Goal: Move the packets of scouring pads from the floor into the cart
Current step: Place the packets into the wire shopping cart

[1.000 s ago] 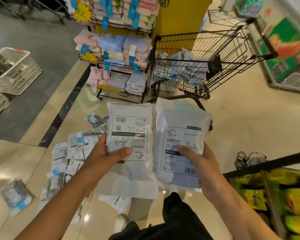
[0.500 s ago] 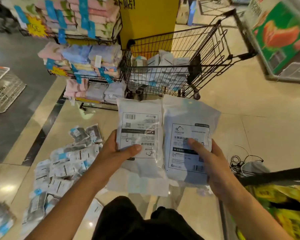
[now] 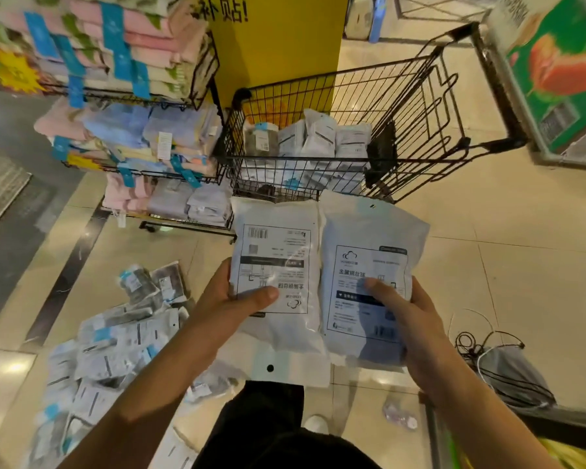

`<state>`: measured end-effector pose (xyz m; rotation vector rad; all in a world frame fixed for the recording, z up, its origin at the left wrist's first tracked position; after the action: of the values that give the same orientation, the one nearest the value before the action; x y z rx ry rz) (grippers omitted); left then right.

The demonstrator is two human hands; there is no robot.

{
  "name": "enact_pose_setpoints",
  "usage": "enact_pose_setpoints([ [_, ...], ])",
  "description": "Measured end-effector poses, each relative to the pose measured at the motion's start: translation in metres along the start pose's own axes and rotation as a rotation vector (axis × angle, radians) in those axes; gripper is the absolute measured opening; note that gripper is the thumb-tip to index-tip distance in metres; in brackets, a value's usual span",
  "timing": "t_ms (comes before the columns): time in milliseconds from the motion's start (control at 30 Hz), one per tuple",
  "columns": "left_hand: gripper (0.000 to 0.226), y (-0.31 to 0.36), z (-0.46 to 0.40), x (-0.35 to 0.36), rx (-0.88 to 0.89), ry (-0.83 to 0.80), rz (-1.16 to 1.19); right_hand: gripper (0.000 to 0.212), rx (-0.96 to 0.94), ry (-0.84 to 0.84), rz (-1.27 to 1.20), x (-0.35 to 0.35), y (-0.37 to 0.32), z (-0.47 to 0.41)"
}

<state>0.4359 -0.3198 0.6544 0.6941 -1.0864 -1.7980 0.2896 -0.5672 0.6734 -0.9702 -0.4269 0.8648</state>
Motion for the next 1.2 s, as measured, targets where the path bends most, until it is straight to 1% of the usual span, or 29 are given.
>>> enact_pose_setpoints([
  [133, 0.054, 0.01, -0.057, 0.002, -0.024, -0.026, 0.008, 0.025, 0.045, 0.022, 0.007, 0.016, -0.02, -0.049],
  [233, 0.055, 0.022, -0.102, 0.0, -0.085, -0.05, 0.019, 0.025, 0.067, 0.036, 0.024, 0.027, -0.04, -0.085],
  [367, 0.054, 0.053, -0.156, 0.005, -0.096, -0.111, -0.001, 0.025, 0.075, 0.065, -0.017, 0.036, -0.068, -0.127],
  [467, 0.054, 0.08, -0.198, 0.016, -0.094, -0.159, 0.002, 0.03, 0.079, 0.092, -0.035, 0.034, -0.09, -0.159],
  [533, 0.06, 0.093, -0.227, 0.025, -0.105, -0.172, 0.006, 0.032, 0.077, 0.105, -0.04, 0.029, -0.104, -0.184],
  [600, 0.075, 0.103, -0.254, 0.035, -0.128, -0.185, 0.01, 0.03, 0.074, 0.106, -0.041, 0.025, -0.118, -0.211],
  [633, 0.073, 0.109, -0.268, 0.04, -0.129, -0.188, 0.017, 0.028, 0.072, 0.105, -0.046, 0.023, -0.125, -0.226],
  [700, 0.06, 0.125, -0.296, 0.051, -0.116, -0.187, 0.017, 0.025, 0.071, 0.096, -0.042, 0.02, -0.137, -0.258],
  [767, 0.057, 0.138, -0.322, 0.061, -0.123, -0.178, 0.036, 0.024, 0.075, 0.083, -0.041, 0.018, -0.148, -0.289],
  [867, 0.065, 0.158, -0.358, 0.07, -0.161, -0.135, 0.077, 0.025, 0.108, 0.046, -0.049, 0.017, -0.164, -0.333],
  [1033, 0.067, 0.18, -0.413, 0.072, -0.158, -0.048, 0.104, 0.025, 0.149, -0.051, -0.033, 0.025, -0.187, -0.4],
  [1133, 0.06, 0.187, -0.441, 0.063, -0.165, -0.011, 0.114, 0.033, 0.168, -0.099, -0.012, 0.044, -0.195, -0.437],
  [1200, 0.049, 0.186, -0.463, 0.05, -0.186, 0.027, 0.126, 0.032, 0.189, -0.134, -0.023, 0.063, -0.198, -0.461],
])
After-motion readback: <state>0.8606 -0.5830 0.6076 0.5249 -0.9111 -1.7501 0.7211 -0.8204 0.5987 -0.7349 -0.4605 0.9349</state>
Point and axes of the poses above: each hand's wrist, its own z-axis away from the middle knuckle, its own x-axis out of the palm, y = z × x, the point moved 10 cm from there along -z, towards the middle knuckle, and after that the axes turned 3 degrees about z, right-handed, at the moved point
